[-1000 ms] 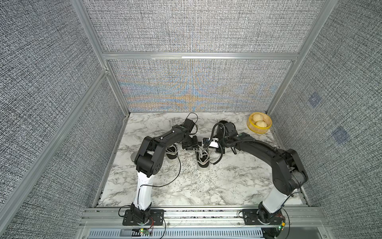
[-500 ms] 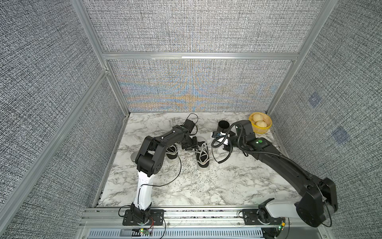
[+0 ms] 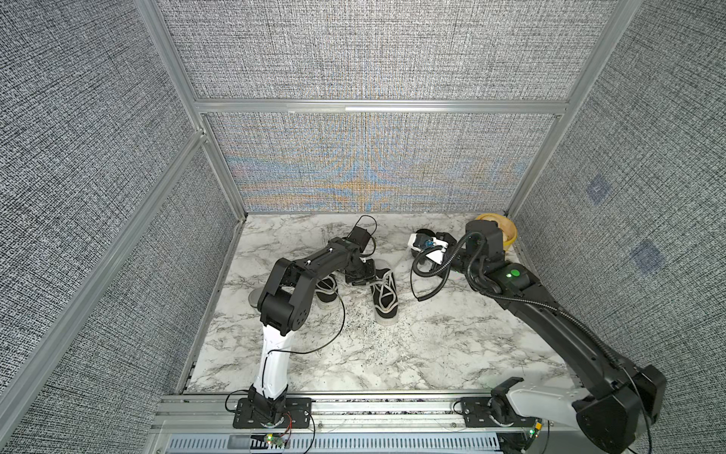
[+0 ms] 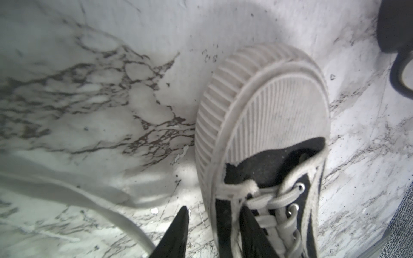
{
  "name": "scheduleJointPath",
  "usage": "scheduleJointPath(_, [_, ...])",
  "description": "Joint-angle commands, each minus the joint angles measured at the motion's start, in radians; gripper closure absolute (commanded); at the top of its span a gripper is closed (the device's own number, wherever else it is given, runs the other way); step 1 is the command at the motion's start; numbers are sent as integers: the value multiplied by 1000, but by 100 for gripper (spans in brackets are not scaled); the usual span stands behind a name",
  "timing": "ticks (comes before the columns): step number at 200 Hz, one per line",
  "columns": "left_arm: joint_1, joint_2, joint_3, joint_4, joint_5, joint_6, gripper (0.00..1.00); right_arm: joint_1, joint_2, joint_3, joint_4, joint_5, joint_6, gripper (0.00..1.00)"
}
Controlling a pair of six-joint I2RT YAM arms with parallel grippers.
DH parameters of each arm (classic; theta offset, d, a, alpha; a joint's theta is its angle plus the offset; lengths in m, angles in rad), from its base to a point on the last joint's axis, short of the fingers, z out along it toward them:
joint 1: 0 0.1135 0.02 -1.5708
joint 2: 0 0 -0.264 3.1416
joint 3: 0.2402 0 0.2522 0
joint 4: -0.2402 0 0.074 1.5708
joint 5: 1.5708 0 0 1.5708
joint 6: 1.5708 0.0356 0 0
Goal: Remove the insole from the shoe
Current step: Untie the shoelace on the shoe.
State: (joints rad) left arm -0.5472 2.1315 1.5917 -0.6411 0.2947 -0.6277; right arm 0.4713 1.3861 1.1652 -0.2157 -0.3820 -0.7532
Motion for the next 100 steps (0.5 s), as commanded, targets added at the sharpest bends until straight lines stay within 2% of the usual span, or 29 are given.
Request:
scheduleJointPath(1, [4,1,14,-30,-37,11,60,6,24,2,47,-18,16,100])
scheduleJointPath(32, [9,-76,37,-22,-126,-10,54,49,112,-35,122,12,49,100])
scheduleJointPath(60, [41,-208,21,-35,-296,-67,50,82,226,-24,241,14,142,100])
scheduleJointPath(100, [76,-406,-121,-66,-499,-156,49,119,440,106,313,108,311,100])
